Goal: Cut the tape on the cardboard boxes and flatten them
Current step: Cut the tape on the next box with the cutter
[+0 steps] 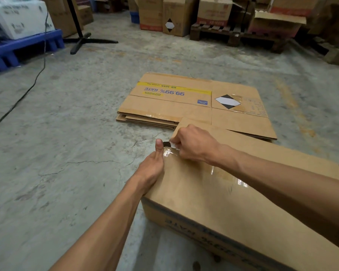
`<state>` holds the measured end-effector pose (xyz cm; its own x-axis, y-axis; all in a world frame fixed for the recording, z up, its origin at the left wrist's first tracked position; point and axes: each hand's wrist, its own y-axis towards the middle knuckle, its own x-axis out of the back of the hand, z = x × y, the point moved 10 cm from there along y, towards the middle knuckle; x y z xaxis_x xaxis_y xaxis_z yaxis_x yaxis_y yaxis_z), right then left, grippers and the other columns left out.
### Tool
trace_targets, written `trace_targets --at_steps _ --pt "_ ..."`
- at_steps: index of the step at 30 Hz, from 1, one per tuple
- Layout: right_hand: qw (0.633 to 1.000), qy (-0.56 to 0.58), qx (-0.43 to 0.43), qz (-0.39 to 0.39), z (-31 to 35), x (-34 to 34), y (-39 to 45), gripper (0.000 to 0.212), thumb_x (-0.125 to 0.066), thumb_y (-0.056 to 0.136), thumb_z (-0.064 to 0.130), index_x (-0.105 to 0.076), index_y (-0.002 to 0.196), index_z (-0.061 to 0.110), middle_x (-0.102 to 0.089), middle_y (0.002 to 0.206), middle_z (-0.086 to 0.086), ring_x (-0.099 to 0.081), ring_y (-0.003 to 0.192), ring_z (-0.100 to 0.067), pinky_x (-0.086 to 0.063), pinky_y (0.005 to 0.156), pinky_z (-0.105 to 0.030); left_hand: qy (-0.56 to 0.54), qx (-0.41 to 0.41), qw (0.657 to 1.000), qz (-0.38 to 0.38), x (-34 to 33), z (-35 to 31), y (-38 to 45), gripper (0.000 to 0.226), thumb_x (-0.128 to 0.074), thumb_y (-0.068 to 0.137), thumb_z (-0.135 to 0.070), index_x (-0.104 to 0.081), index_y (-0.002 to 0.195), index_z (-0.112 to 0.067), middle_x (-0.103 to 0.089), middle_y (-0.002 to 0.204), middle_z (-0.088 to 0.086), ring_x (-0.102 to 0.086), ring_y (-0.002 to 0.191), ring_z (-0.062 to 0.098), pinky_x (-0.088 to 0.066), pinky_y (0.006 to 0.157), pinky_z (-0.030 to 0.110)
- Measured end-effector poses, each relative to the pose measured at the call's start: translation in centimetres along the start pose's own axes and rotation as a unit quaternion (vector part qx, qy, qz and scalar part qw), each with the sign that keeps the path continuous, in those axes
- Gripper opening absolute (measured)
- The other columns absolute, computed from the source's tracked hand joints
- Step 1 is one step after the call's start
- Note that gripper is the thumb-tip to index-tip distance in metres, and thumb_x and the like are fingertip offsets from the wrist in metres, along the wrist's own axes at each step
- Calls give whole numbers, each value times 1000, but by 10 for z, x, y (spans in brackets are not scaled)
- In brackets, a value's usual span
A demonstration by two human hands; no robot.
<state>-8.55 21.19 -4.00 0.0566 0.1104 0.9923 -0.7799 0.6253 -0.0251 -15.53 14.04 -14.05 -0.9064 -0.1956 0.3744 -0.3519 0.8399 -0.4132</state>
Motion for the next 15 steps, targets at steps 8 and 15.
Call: trace_targets --at_steps 8,15 --pt "995 -82 47 21 19 10 9 13 -57 87 27 -57 76 19 -42 61 2 -46 65 -31 -35 59 -30 -22 18 1000 13 -1 -5 -10 104 8 71 -90 -67 116 -32 -71 106 3 -63 107 21 -46 102 44" --pt "998 -53 25 23 14 3 3 27 -54 84 17 -41 61 20 -41 62 1 -46 68 -31 -33 57 -30 -18 28 999 -20 3 3 -4 102 7 78 -84 -69 110 -25 -71 95 4 -64 97 19 -49 87 38"
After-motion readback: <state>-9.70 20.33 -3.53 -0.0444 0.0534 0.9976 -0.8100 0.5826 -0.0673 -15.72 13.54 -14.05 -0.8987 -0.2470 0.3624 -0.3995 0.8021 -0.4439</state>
